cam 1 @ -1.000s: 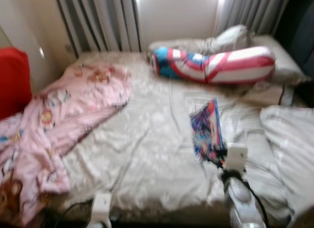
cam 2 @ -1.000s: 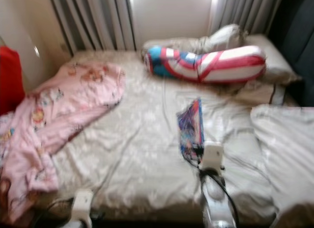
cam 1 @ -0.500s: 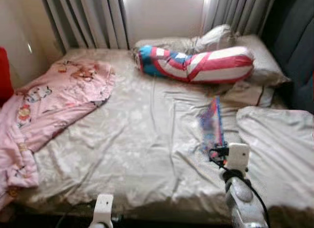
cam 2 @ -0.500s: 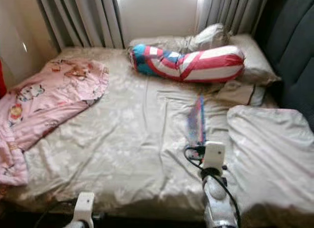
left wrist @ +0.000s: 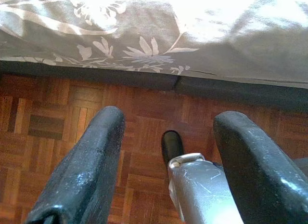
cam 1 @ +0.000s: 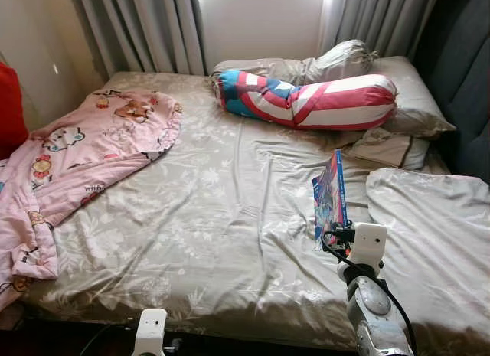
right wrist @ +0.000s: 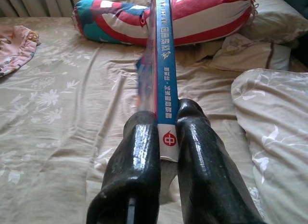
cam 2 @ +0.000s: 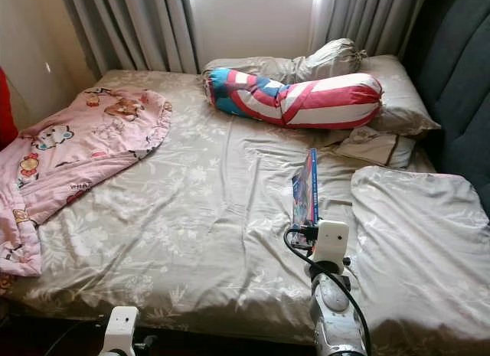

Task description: Clean up the room

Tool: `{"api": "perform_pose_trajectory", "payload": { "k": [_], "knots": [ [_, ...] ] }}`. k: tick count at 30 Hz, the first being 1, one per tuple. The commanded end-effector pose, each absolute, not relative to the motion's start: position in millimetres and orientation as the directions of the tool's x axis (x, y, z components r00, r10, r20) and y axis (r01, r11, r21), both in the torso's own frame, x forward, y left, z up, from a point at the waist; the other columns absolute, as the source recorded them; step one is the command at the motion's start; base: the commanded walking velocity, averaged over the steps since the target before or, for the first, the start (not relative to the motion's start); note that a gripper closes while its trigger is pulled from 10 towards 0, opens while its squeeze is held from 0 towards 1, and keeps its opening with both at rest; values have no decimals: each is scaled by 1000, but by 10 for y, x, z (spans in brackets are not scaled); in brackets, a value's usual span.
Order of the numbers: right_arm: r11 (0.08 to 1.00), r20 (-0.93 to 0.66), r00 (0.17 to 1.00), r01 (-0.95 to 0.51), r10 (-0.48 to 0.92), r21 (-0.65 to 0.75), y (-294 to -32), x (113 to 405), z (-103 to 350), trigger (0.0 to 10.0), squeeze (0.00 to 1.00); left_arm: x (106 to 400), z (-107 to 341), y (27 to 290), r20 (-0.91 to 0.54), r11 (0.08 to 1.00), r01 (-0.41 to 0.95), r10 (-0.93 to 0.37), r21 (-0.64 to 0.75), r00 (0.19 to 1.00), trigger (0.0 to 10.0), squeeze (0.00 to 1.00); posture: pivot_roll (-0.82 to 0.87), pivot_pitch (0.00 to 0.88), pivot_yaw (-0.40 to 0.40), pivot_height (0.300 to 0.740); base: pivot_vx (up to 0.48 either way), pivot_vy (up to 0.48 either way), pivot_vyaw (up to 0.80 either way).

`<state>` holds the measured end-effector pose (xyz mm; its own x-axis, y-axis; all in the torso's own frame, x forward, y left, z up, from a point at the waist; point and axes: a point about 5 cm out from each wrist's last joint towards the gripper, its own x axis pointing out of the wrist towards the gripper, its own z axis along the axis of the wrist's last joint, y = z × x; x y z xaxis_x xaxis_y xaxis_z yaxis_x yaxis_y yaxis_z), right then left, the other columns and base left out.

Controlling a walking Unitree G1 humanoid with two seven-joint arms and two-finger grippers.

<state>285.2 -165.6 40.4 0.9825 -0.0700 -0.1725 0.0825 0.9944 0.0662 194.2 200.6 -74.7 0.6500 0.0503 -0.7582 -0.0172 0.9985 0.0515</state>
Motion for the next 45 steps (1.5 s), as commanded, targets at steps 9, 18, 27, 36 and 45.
{"api": "perform_pose_trajectory", "payload": {
  "k": [9,18,27,36,45],
  "knots": [
    [993,-121,989,95,-86,72,-1675,2912,521,10000,0,1886,-778,2023,-778,998,-7,49,57,626,10000,0,-86,20,-13,740,0,0,-65],
    [994,-122,989,95,-88,54,-1674,2911,519,10000,0,1872,-786,2022,-781,998,1,48,62,622,10000,0,-87,19,-13,740,213,0,-481],
    [994,-126,988,101,-94,50,-1677,2906,512,10000,0,1860,-791,2021,-782,998,3,47,62,621,10000,0,-87,20,-13,740,295,0,0],
    [993,-131,987,103,-94,61,-1667,2901,504,10000,0,1826,-804,2037,-787,998,3,48,64,615,10000,0,-88,25,-13,740,166,0,-263],
    [993,-124,988,103,-96,55,-1662,2887,508,10000,0,1815,-809,2042,-790,998,6,49,66,611,10000,0,-86,27,-13,740,0,0,-51]
  ]
}}
